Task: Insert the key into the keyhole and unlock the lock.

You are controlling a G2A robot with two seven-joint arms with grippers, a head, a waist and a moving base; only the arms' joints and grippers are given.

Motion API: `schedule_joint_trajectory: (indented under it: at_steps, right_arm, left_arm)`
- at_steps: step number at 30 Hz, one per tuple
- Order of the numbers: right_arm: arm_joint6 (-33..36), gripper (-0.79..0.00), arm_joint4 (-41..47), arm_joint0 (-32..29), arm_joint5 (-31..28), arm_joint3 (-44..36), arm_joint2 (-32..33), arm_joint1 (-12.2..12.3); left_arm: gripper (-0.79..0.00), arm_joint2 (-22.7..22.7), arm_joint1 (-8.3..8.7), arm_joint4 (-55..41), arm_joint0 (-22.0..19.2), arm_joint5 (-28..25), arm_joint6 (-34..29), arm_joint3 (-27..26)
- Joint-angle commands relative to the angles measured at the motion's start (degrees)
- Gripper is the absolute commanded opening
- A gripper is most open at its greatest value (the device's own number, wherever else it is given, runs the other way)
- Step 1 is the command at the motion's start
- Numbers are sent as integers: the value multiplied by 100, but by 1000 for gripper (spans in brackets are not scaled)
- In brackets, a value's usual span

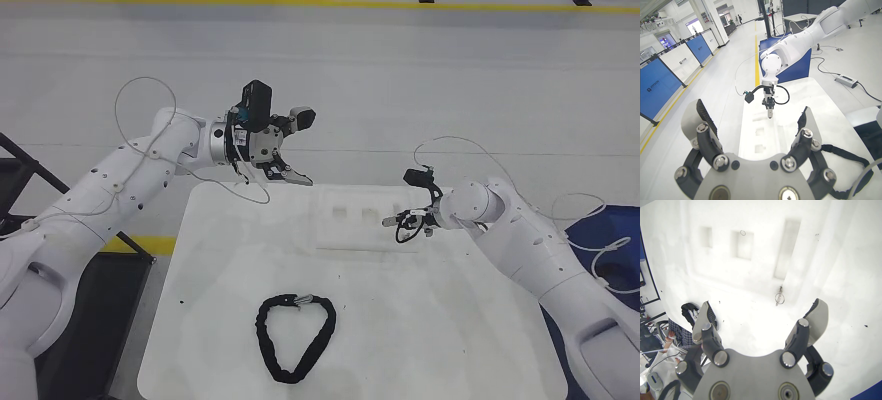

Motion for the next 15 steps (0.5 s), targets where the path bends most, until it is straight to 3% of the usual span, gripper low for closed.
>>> schedule_joint_trajectory:
  at_steps: [1,15]
  right_arm:
    - [-1,0,0,0,1,0,0,0]
    - [-104,0,-113,-50,-54,-76,-13,3]
  left_arm:
    - [0,0,0,0,0,0,0,0]
    - [0,0,0,0,0,0,0,0]
